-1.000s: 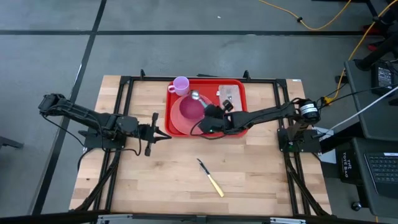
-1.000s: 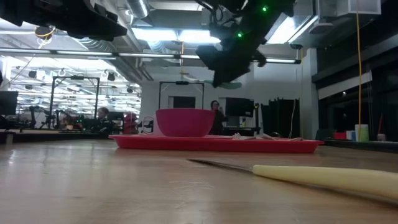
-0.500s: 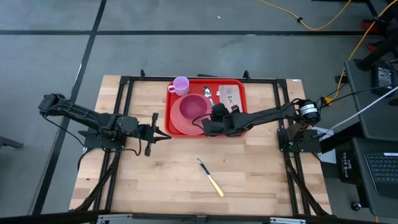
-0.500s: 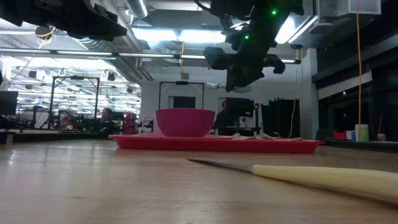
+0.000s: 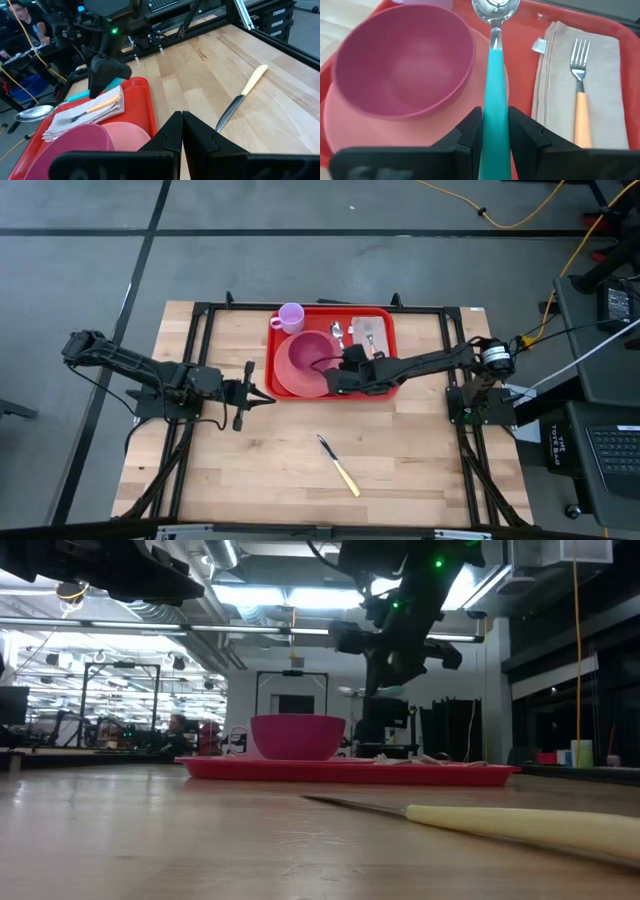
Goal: Set up tray
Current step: Put the blue spoon to the left side of the orange fork on the light brown table napkin on the red tray
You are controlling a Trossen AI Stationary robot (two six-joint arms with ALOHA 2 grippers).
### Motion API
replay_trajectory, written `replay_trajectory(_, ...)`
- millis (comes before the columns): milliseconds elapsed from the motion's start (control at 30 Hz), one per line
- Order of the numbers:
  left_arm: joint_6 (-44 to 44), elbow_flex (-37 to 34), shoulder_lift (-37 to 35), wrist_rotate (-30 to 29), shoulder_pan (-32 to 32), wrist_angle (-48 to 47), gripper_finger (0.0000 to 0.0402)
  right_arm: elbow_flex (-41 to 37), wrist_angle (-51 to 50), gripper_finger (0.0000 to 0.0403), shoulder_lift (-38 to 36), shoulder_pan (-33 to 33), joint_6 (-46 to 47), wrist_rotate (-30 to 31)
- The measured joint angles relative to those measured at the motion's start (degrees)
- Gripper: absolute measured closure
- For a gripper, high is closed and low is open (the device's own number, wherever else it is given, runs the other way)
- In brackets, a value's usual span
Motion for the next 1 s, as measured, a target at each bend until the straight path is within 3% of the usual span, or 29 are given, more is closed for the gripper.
replay_trajectory(267, 0.02, 0.0, 0.0, 0.0, 0.0, 0.0, 0.0394, -0.01, -3.78, 0.0322, -1.0, -4.12, -0.12, -3.37)
replay_trajectory(667, 0.01, 0.0, 0.0, -0.02, 0.0, -0.16, 0.0396, -1.81, -6.73, 0.0322, -8.89, -8.85, -4.64, -5.69)
replay_trajectory(833, 0.0, 0.0, 0.0, 0.0, 0.0, -0.18, 0.0398, -6.82, -2.27, 0.0322, -13.74, -11.53, -6.85, -8.42)
replay_trajectory(1000, 0.01, 0.0, 0.0, 0.0, 0.0, -0.2, 0.0394, -14.34, 10.76, 0.0322, -19.35, -12.97, -9.63, -10.48)
